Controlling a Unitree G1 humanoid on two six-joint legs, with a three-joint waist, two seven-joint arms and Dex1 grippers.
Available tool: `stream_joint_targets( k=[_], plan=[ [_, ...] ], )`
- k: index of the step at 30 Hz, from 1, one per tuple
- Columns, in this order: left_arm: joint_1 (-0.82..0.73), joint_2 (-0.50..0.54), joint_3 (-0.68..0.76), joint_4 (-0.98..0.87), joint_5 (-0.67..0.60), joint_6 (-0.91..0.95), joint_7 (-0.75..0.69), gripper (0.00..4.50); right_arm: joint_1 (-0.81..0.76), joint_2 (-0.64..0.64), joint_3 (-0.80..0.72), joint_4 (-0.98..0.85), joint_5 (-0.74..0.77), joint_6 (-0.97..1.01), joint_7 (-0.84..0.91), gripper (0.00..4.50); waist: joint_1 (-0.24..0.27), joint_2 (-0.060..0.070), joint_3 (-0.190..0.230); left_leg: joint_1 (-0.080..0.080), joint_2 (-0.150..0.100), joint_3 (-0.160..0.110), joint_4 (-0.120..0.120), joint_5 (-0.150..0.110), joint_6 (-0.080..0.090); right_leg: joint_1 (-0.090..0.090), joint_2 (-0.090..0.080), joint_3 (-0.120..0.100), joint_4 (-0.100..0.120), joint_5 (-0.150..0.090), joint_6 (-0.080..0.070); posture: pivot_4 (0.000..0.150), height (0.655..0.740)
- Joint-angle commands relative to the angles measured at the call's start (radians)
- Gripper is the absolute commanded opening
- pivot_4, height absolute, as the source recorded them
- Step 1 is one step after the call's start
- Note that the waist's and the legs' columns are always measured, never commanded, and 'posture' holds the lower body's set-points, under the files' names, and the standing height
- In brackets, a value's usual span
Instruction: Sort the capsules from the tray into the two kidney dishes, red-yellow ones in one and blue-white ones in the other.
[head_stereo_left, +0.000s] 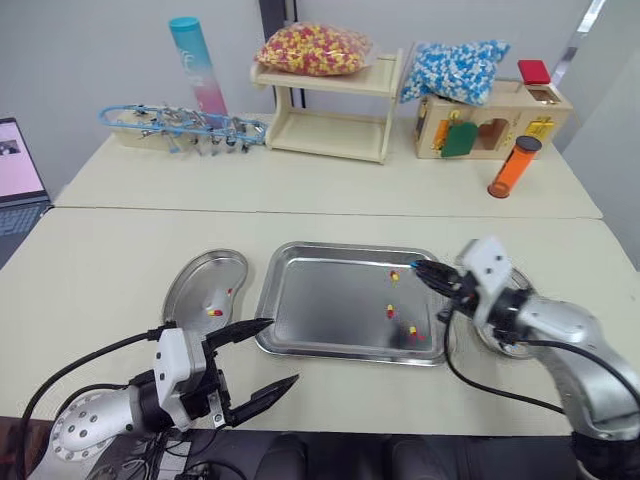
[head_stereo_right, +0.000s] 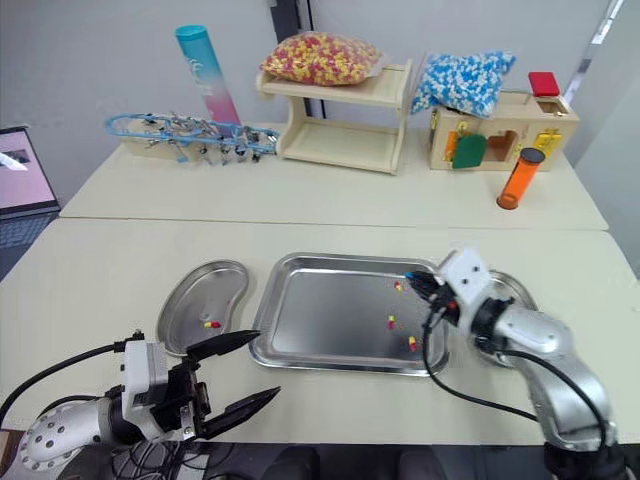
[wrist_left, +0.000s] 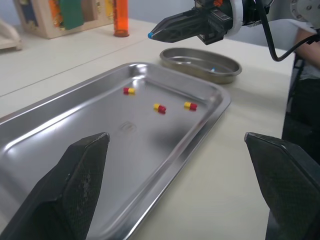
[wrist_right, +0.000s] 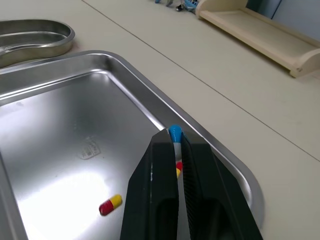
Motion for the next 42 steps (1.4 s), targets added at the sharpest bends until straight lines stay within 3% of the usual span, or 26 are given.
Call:
stream_joint_targets(
  k=[1,5,13,21,28,36,42],
  plan=[
    [-0.043,0.014,-0.053,-0.036,-0.028,0.012,-0.040,4.50,0.120,-0.077,-0.204,-0.027,0.026,-0.047,0.062,0.02,0.003,0.000,0.000,0.000,0.000,0.000,0.000,0.000,0.000,0.000,0.000,0.000,0.000,0.000,0.000,0.150,0.7400],
    [-0.114,0.011,-0.121,-0.017,-0.018,0.012,-0.074,4.50,0.252,-0.128,-0.297,0.036,0.031,-0.029,0.085,0.02,0.006,0.000,0.000,0.001,0.000,0.001,0.001,0.000,0.000,0.002,0.000,0.000,-0.001,0.000,0.000,0.150,0.7400],
    [-0.212,0.007,-0.179,0.004,-0.025,0.037,-0.088,4.50,0.343,-0.154,-0.294,0.147,-0.016,-0.079,0.083,0.02,0.000,0.001,-0.001,0.004,0.000,0.001,0.000,0.000,0.000,0.005,0.000,0.000,0.000,0.000,0.000,0.150,0.7400],
    [-0.260,0.002,-0.191,-0.019,-0.031,0.084,-0.047,4.50,0.343,-0.159,-0.294,0.190,-0.021,-0.129,0.088,2.19,0.001,0.001,-0.001,0.003,0.000,0.001,0.000,0.000,0.000,0.006,0.000,0.000,-0.001,0.000,0.000,0.150,0.7400],
    [-0.291,-0.002,-0.197,-0.027,-0.029,0.114,-0.006,4.50,0.348,-0.171,-0.334,0.203,-0.004,-0.176,0.107,4.38,0.002,0.001,-0.001,0.003,0.000,0.001,0.001,0.000,0.000,0.006,0.000,0.000,-0.001,0.000,0.000,0.150,0.7400],
    [-0.268,0.000,-0.144,-0.021,-0.019,0.118,0.056,4.50,0.420,-0.174,-0.413,0.157,0.051,-0.341,0.246,4.38,0.002,0.001,0.000,0.004,0.000,0.001,0.001,0.000,0.000,0.007,0.000,-0.001,-0.001,0.000,0.000,0.150,0.7400],
    [-0.101,-0.021,-0.028,0.001,0.039,0.053,0.113,4.50,0.603,-0.165,-0.498,0.145,0.109,-0.523,0.466,4.38,0.003,-0.001,0.000,0.004,0.000,0.000,0.000,0.000,0.000,0.008,0.000,-0.001,-0.004,0.000,0.001,0.150,0.7400]
  ],
)
